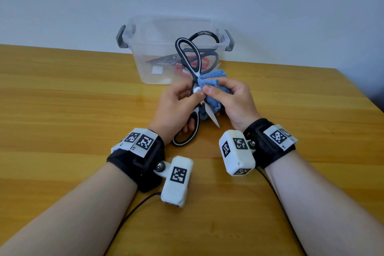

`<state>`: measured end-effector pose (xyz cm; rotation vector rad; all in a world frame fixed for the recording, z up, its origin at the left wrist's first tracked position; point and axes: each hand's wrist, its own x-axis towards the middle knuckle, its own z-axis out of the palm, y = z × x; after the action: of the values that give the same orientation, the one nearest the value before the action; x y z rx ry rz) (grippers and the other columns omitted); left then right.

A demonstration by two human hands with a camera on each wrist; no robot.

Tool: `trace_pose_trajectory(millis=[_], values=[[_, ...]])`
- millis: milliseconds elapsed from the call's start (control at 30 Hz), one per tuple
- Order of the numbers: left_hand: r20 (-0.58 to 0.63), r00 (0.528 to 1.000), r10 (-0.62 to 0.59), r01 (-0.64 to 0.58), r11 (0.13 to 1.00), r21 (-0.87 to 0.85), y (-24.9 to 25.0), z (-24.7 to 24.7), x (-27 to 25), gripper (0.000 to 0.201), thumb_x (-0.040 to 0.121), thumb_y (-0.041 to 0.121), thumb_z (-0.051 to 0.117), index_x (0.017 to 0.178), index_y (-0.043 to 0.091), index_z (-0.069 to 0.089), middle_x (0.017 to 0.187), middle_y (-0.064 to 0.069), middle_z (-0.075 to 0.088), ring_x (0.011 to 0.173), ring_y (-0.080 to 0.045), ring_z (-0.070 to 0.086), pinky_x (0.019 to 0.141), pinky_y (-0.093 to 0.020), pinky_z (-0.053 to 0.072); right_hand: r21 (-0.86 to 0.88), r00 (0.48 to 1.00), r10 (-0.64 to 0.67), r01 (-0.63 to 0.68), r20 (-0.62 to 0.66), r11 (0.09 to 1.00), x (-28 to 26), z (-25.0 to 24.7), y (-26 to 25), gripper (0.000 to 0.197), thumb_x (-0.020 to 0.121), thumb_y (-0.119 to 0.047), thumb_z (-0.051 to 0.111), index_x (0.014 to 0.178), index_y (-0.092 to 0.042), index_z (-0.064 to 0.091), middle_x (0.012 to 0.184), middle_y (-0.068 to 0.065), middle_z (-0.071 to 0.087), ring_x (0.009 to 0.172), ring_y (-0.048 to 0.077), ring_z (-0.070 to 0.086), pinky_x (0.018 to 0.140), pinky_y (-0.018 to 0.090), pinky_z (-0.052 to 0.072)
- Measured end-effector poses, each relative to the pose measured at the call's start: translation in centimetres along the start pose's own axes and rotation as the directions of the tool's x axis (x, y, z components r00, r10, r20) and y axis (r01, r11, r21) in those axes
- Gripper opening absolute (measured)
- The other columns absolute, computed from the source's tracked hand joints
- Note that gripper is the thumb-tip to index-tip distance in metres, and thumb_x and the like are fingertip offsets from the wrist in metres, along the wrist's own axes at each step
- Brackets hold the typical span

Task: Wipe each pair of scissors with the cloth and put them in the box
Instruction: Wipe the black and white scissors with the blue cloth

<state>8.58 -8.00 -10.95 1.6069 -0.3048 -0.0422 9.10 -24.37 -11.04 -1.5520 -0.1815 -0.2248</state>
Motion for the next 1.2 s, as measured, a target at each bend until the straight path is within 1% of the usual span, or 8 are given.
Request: trace_pose_trajectory(millis=[133, 233, 433, 600, 867, 933, 1067, 1200], values=[[0.004, 1.000, 0.012, -0.012, 0.999, 0.034, -0.1, 0.0, 0.0, 0.011, 0.103, 0.020, 0.061, 0.097, 0.012, 0.064, 0.088, -0.020, 0.070, 0.033, -0.023, 0.049, 0.030, -0.021, 0.031, -0.010, 0.999, 0.014, -0.015, -0.034, 1.000, 0.1, 0.1, -0.2, 0.011, 0.089, -0.006, 0.074, 0.085, -0.015, 0.077, 0.084, 0.007, 0.076, 0.079, 0.021, 0.072, 0.073, 0.040, 0.060], [0.018, 0.999, 0.027, -0.028, 0.998, 0.061, 0.0, 0.0, 0.0, 0.013, 0.103, 0.020, 0.061, 0.090, 0.017, 0.062, 0.081, -0.015, 0.068, 0.032, -0.022, 0.050, 0.030, -0.022, 0.032, -0.040, 0.996, 0.038, -0.041, -0.085, 0.998, 0.2, 0.0, 0.0, 0.009, 0.087, -0.016, 0.078, 0.080, -0.022, 0.077, 0.081, 0.011, 0.074, 0.072, 0.029, 0.069, 0.067, 0.058, 0.056], [0.010, 1.000, 0.020, -0.021, 0.993, 0.120, -0.1, 0.0, 0.1, 0.022, 0.102, 0.022, 0.063, 0.082, 0.017, 0.055, 0.067, 0.006, 0.057, 0.030, -0.021, 0.049, 0.031, -0.022, 0.031, 0.017, 0.974, 0.042, -0.039, -0.222, 0.999, 0.4, 0.2, 0.1, 0.008, 0.092, -0.014, 0.074, 0.098, -0.011, 0.077, 0.084, 0.009, 0.073, 0.078, 0.024, 0.070, 0.072, 0.045, 0.058], [0.018, 1.000, 0.016, -0.019, 0.990, 0.142, -0.1, 0.1, 0.1, 0.026, 0.102, 0.021, 0.063, 0.087, 0.003, 0.053, 0.059, 0.010, 0.051, 0.030, -0.021, 0.049, 0.031, -0.022, 0.030, 0.024, 0.928, 0.034, -0.027, -0.372, 0.999, 1.0, -0.2, 0.8, 0.015, 0.092, -0.027, 0.073, 0.101, -0.017, 0.076, 0.082, 0.008, 0.067, 0.069, 0.026, 0.063, 0.053, 0.035, 0.051], [-0.002, 1.000, 0.014, -0.014, 0.991, 0.136, -0.1, 0.1, 0.0, 0.026, 0.103, 0.023, 0.061, 0.079, 0.022, 0.053, 0.057, 0.012, 0.055, 0.031, -0.020, 0.049, 0.032, -0.021, 0.030, 0.132, 0.920, 0.072, -0.022, -0.386, 0.991, 0.8, -0.3, -0.1, 0.002, 0.090, -0.025, 0.074, 0.090, -0.025, 0.076, 0.080, 0.001, 0.066, 0.065, 0.021, 0.062, 0.052, 0.034, 0.050], [-0.015, 1.000, 0.022, -0.020, 0.993, 0.120, -0.1, 0.1, 0.1, 0.024, 0.104, 0.022, 0.060, 0.081, 0.025, 0.054, 0.059, 0.011, 0.056, 0.031, -0.021, 0.048, 0.031, -0.021, 0.030, 0.140, 0.949, 0.074, -0.032, -0.305, 0.990, 0.6, -0.3, -0.3, 0.006, 0.086, -0.020, 0.075, 0.081, -0.024, 0.076, 0.077, 0.002, 0.066, 0.069, 0.019, 0.063, 0.058, 0.034, 0.051], [-0.003, 0.999, 0.033, -0.032, 0.995, 0.092, -0.1, 0.0, 0.1, 0.010, 0.104, 0.021, 0.060, 0.095, 0.021, 0.062, 0.073, 0.003, 0.064, 0.031, -0.020, 0.049, 0.030, -0.021, 0.031, -0.022, 0.995, 0.044, -0.046, -0.086, 0.999, 0.2, 0.2, -0.2, 0.008, 0.083, -0.011, 0.080, 0.079, -0.018, 0.078, 0.084, 0.016, 0.073, 0.079, 0.028, 0.069, 0.076, 0.055, 0.057], [0.032, 0.998, 0.059, -0.062, 0.994, 0.089, -0.2, -0.1, 0.1, 0.009, 0.104, 0.020, 0.060, 0.096, 0.021, 0.063, 0.084, -0.013, 0.064, 0.030, -0.019, 0.048, 0.030, -0.021, 0.031, -0.032, 0.984, 0.039, -0.045, -0.174, 0.998, 0.3, 0.2, 0.1, 0.034, 0.077, -0.026, 0.085, 0.090, 0.002, 0.072, 0.094, 0.037, 0.065, 0.080, 0.033, 0.065, 0.075, 0.065, 0.054]])
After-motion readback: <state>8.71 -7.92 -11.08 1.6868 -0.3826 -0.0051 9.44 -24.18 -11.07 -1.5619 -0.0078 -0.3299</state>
